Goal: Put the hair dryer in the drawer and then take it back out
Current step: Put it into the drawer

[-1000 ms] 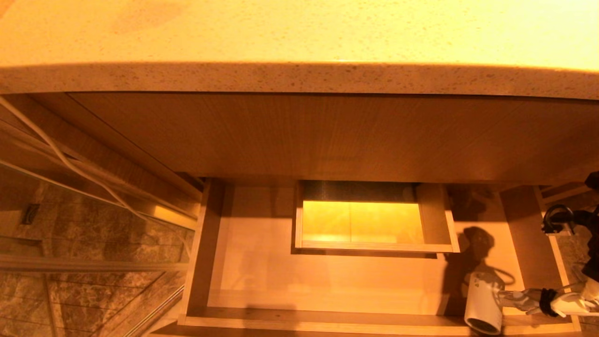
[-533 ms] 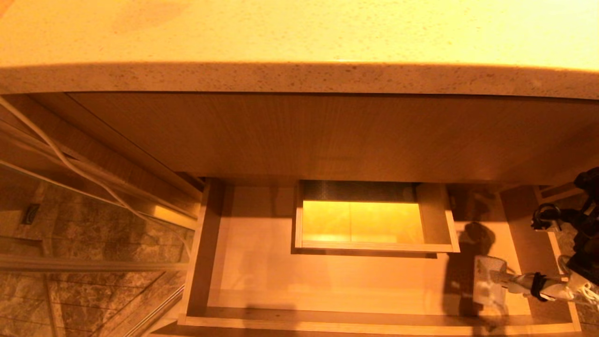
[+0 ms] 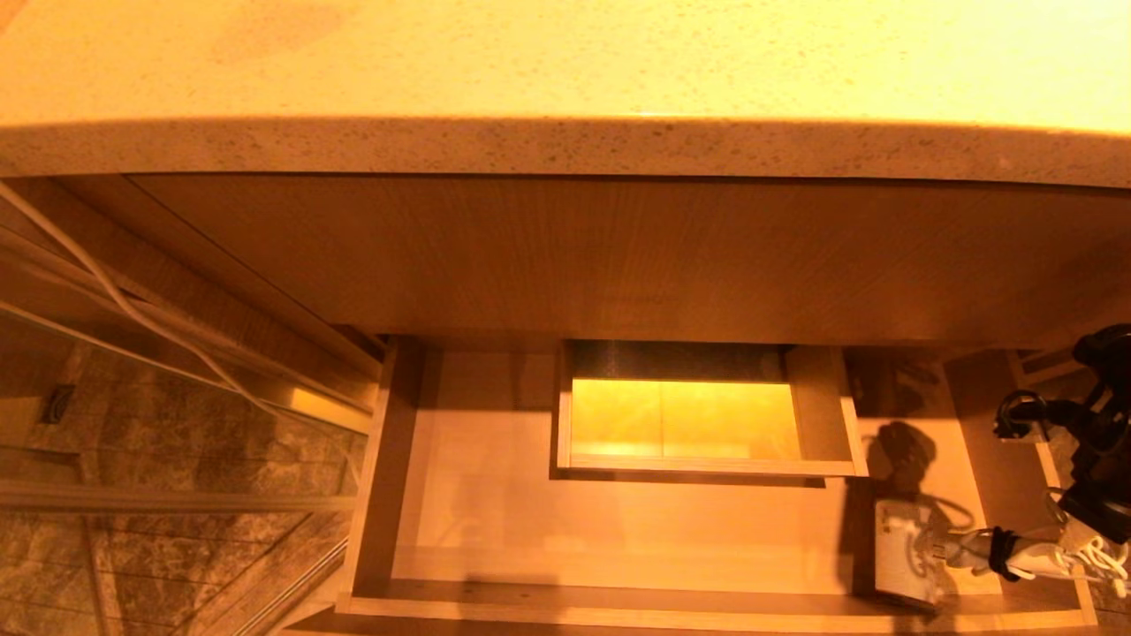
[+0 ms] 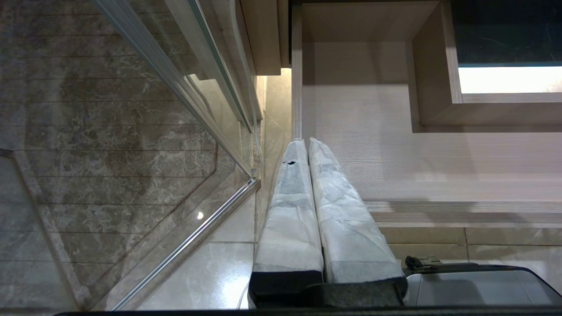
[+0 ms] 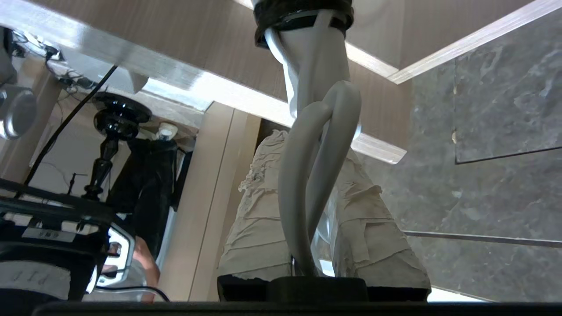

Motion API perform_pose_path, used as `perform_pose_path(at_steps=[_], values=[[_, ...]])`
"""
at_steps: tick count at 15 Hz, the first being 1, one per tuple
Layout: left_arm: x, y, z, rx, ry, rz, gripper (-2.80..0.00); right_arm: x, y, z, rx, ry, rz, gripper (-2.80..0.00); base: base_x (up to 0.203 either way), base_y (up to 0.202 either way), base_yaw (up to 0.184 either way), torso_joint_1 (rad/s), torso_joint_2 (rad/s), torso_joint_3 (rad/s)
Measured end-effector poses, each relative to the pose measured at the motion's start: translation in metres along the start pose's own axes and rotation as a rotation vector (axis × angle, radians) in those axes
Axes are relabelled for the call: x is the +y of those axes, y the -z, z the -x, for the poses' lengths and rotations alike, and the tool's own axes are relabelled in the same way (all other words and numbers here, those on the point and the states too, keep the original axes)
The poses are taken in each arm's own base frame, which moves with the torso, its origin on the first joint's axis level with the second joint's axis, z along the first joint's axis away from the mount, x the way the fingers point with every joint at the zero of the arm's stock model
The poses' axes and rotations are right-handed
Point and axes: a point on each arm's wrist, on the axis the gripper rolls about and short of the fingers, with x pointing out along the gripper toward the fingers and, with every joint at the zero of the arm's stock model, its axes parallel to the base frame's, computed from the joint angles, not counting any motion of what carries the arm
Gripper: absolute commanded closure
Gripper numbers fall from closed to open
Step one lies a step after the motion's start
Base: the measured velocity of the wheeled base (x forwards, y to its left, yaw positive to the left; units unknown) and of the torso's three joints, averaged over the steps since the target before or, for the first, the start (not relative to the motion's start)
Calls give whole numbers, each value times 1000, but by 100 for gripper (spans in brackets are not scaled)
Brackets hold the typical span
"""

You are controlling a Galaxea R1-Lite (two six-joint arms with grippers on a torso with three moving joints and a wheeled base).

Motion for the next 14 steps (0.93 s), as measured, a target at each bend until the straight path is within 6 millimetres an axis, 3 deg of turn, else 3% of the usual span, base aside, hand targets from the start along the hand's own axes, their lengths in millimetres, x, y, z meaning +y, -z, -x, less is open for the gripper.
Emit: perform_pose_path(at_steps=[5,6,7,14], values=[[0,0,0,0,0,0,0,-6,-5,-1,-51,63,-6,0,0,0,0,0,0,0],[0,0,0,0,0,0,0,-6,-6,-1,-55,67,-7,-29,0,0,0,0,0,0],[0,0,0,0,0,0,0,-6,-5,-2,-49,64,-2,-280,0,0,0,0,0,0],[0,0,0,0,0,0,0,-1,-5,-7,-47,58,-1,-280,0,0,0,0,0,0]])
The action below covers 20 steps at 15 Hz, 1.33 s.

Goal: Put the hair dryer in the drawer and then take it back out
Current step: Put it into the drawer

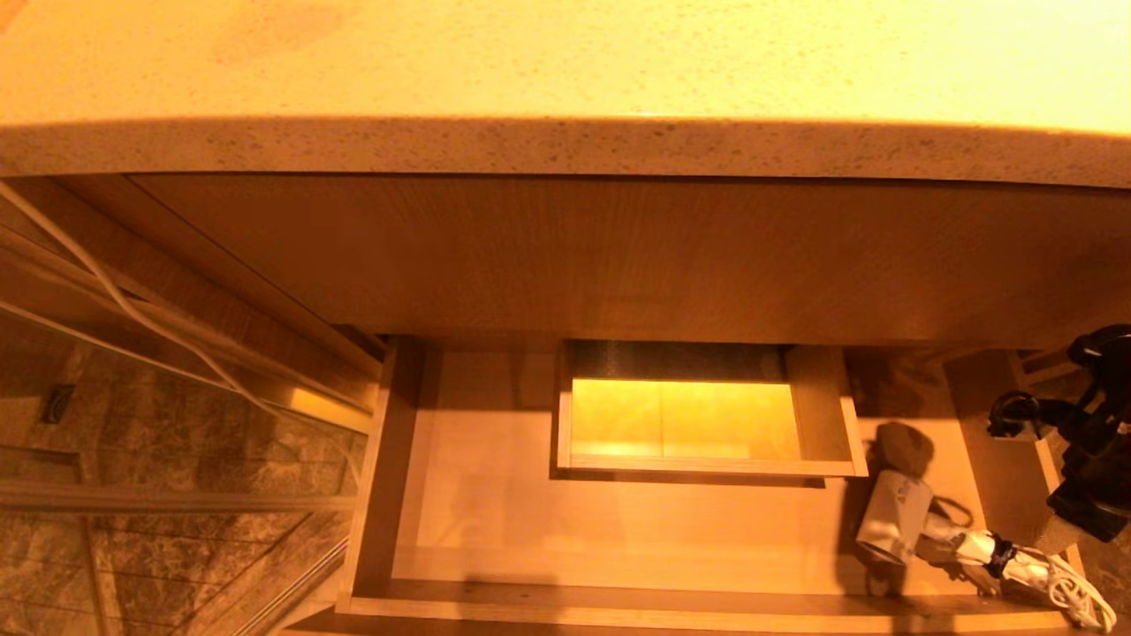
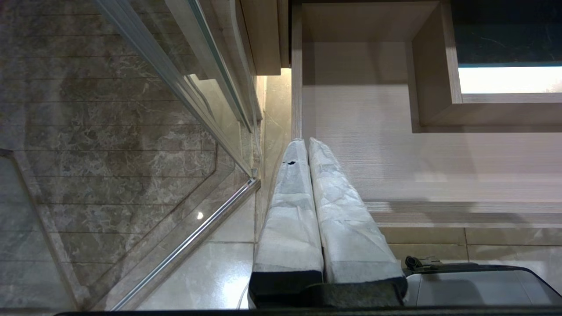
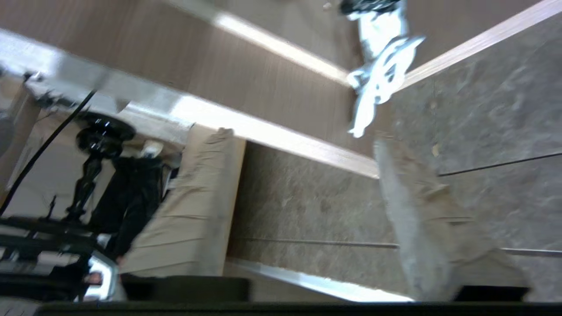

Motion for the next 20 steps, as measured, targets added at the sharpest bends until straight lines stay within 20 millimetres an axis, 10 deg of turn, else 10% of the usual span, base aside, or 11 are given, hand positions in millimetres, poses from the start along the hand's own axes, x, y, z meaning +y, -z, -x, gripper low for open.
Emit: perform_pose_path(at_steps=[8,17,18,20], values=[[0,0,0,0,0,0,0,8,31,41,-39,117,-53,-280,0,0,0,0,0,0],[0,0,0,0,0,0,0,68,101,121,-92,402,-156,-280,0,0,0,0,0,0],[0,0,0,0,0,0,0,72,105,125,-85,424,-163,0,0,0,0,0,0,0],[0,0,0,0,0,0,0,81,115,133,-74,443,-180,0,0,0,0,0,0,0]])
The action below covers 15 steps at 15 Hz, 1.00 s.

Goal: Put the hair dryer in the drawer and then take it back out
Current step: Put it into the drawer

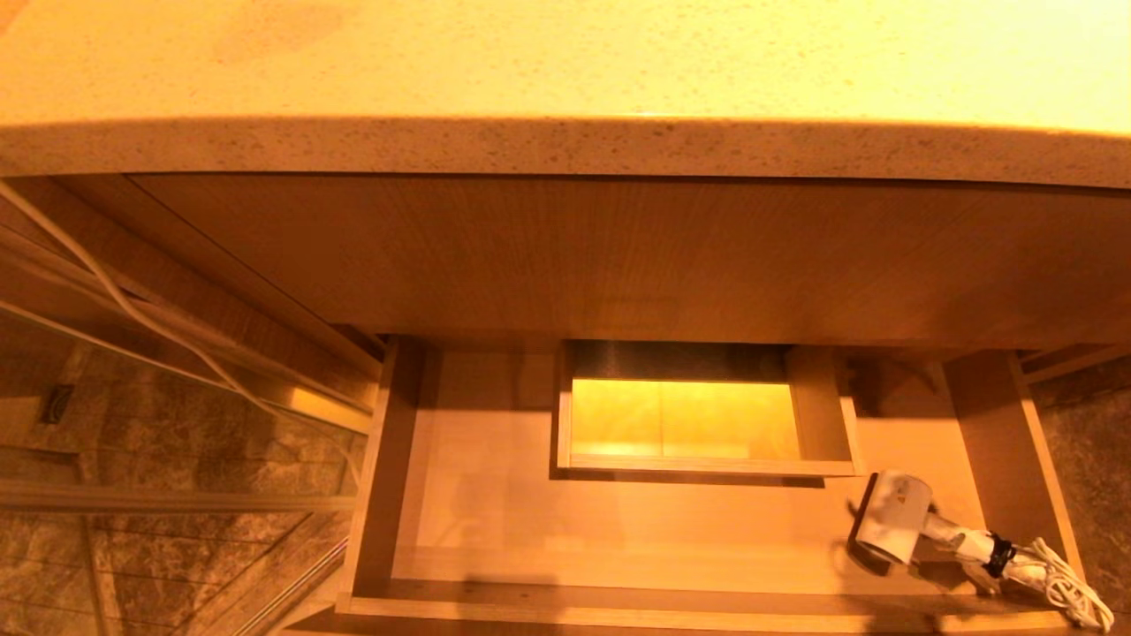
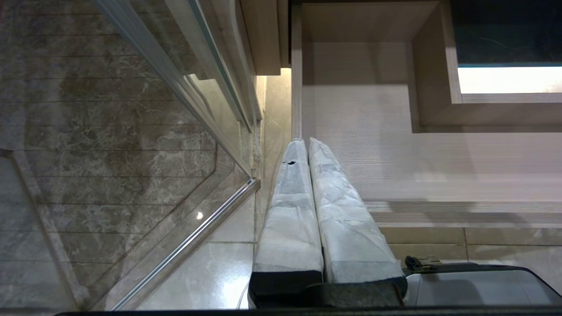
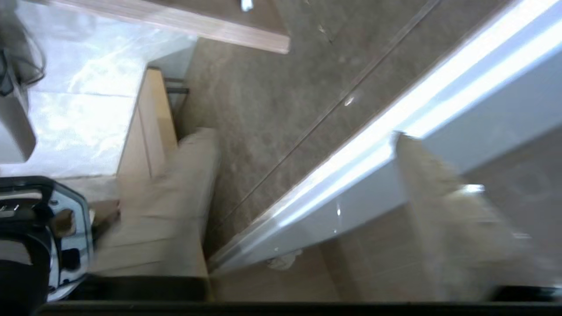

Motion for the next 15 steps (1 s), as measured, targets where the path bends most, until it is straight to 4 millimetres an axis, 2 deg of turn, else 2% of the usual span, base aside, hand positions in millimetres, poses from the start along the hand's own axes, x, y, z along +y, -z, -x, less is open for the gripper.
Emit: perform_pose_path(at_steps=[5,9,12,15], values=[[0,0,0,0,0,0,0,0,20,10,89,52,-72,0,0,0,0,0,0,0],[0,0,0,0,0,0,0,-2,27,10,128,44,-100,0,0,0,0,0,0,0],[0,0,0,0,0,0,0,0,26,0,155,-3,-94,0,0,0,0,0,0,0],[0,0,0,0,0,0,0,-5,19,-21,190,-58,-84,0,0,0,0,0,0,0]])
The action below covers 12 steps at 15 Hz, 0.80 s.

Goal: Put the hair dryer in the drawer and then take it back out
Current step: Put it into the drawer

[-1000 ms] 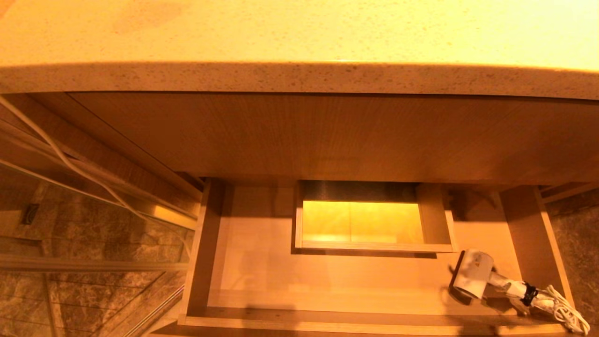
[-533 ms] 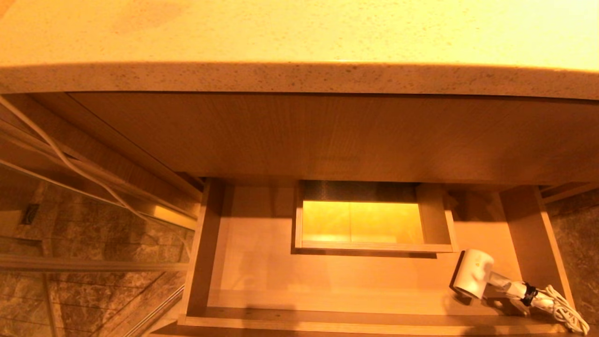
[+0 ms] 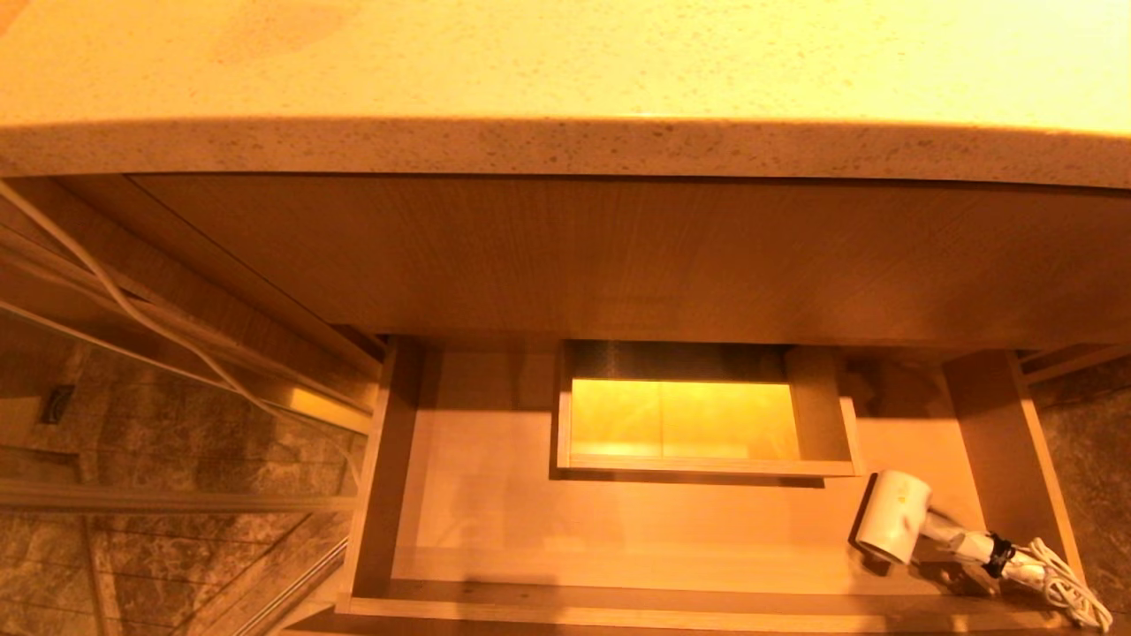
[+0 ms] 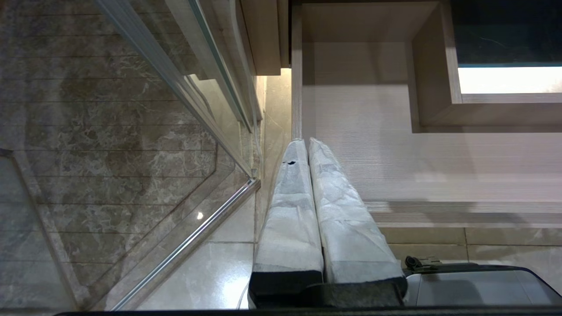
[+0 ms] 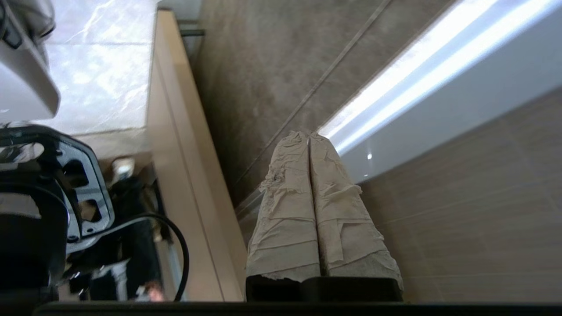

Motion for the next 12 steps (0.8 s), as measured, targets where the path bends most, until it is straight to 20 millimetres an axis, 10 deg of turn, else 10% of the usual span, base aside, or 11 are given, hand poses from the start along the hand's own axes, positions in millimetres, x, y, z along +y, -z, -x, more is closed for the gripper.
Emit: perform_pose_path(at_steps=[12], values=[[0,0,0,0,0,0,0,-8,-35,-120,252,-269,24,0,0,0,0,0,0,0]])
